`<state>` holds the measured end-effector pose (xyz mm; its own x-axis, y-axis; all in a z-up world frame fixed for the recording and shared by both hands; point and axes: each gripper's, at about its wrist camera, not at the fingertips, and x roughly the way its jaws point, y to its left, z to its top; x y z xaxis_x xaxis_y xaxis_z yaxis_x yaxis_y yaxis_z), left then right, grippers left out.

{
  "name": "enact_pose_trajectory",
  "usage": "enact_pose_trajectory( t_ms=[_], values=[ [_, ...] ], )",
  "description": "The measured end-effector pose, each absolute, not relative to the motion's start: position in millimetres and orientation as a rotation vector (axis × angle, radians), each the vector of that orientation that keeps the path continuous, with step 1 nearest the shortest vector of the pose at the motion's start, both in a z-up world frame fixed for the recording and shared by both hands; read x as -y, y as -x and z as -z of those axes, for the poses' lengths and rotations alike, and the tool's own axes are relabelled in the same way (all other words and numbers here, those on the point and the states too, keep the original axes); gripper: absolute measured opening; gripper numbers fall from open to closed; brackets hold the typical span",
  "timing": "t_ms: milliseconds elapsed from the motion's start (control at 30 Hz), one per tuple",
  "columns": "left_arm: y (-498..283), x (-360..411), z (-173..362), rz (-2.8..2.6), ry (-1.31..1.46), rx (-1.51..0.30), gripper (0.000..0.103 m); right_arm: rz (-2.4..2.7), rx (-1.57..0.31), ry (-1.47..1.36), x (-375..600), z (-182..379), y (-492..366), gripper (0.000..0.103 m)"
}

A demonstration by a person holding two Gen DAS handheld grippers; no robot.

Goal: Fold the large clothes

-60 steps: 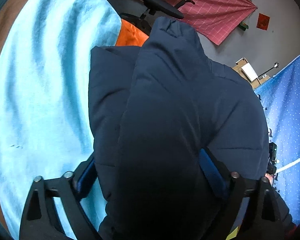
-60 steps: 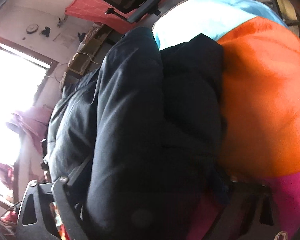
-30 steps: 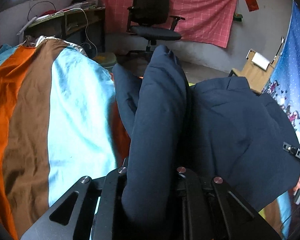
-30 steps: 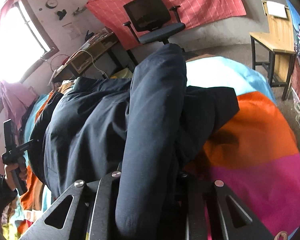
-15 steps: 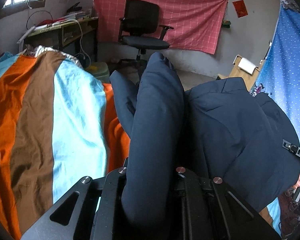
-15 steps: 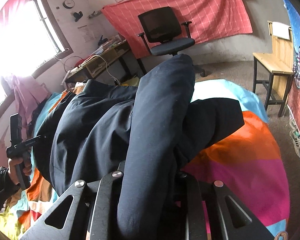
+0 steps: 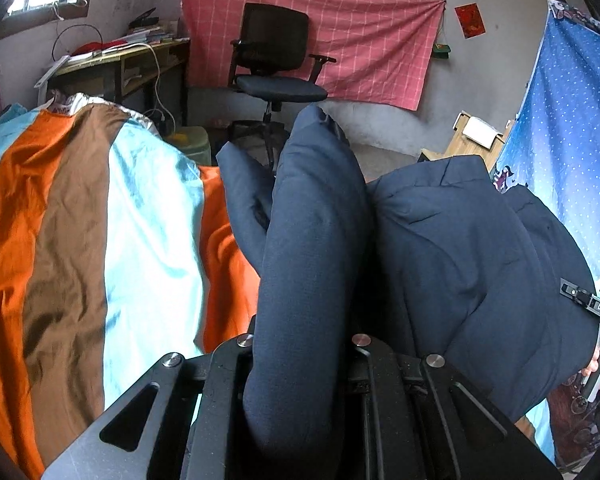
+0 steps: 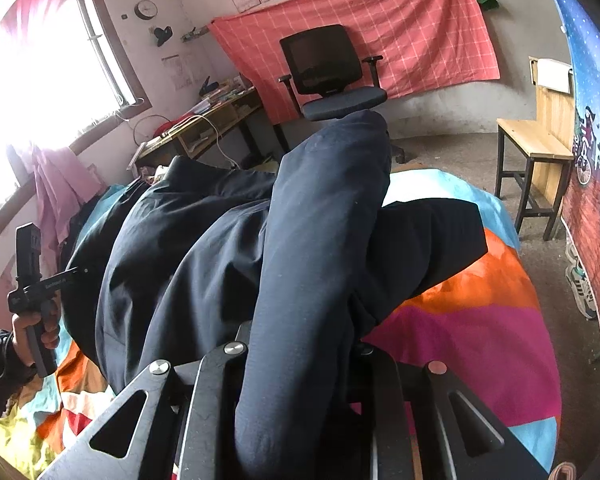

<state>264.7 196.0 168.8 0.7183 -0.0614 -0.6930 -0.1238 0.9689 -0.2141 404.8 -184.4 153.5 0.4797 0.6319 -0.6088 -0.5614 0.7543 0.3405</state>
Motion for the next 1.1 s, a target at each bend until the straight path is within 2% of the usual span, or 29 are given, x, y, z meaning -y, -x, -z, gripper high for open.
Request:
enact_pose_trajectory(
  t_ms=[500, 667, 767, 900, 1100],
  values=[
    [-267.7, -202.9, -94.5, -0.057, 0.264, -0.888, 0.012, -0.695, -0.902, -0.063, 178.1, -92.2, -406.8, 0.019],
    [-266.5, -208.5, -80.7, -0.094, 0.271, -0.917, 0.014, -0.64, -0.944, -0.053, 183.2, -71.1, -410.9, 0.025],
    [-266.4, -207.4, -77.0, -0.116, 0.266, -0.939, 0.018, -0.594, -0.957, 0.008, 180.2, -65.3, -407.2, 0.032],
    [-266.6, -204.3, -74.6, -0.141, 0.249, -0.961, 0.023, -0.561, -0.962, 0.061, 175.3, -61.4, -401.1, 0.034],
    [-267.7, -209.0, -68.6, -0.181, 0.294, -1.009, 0.043, -0.508, -1.023, 0.036, 181.5, -52.2, -405.0, 0.051]
  ],
)
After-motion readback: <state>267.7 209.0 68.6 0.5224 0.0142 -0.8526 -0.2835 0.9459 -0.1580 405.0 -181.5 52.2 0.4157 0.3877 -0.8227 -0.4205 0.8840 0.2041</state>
